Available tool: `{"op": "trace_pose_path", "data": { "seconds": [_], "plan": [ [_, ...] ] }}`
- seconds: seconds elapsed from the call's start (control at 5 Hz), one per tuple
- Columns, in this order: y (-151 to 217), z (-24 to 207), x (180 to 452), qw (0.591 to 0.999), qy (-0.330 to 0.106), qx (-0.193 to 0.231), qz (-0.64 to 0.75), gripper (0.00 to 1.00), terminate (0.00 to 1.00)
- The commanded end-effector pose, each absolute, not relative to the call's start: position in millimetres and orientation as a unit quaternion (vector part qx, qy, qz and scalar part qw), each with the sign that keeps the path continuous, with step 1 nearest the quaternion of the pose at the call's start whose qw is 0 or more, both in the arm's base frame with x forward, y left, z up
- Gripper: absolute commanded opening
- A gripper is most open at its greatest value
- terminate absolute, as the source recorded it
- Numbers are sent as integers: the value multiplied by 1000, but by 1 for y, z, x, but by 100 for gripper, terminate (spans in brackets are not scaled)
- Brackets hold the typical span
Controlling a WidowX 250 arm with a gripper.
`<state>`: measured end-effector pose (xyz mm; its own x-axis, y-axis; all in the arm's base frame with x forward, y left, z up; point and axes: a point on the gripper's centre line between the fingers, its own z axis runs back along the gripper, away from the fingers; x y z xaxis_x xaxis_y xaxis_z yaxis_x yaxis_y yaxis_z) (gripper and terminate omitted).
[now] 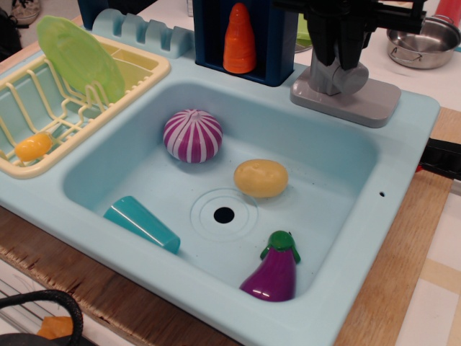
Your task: Turn lever vertical to-front
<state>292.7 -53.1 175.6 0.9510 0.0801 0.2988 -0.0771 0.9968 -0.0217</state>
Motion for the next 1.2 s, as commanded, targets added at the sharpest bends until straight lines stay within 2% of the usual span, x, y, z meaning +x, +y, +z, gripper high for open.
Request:
{"op": "trace_pose_path", "data": {
  "seconds": [0.0,0.4,0.6,0.8,1.0],
  "plan": [
    [-16,174,256,989,-121,8,86,0,0],
    [-16,158,236,989,-103,-14,108,0,0],
    [-15,157,240,989,-97,-18,106,0,0],
    [-14,162,236,989,-89,-52,105,100,0],
    [-14,162,236,989,-89,-52,105,100,100]
  ]
}}
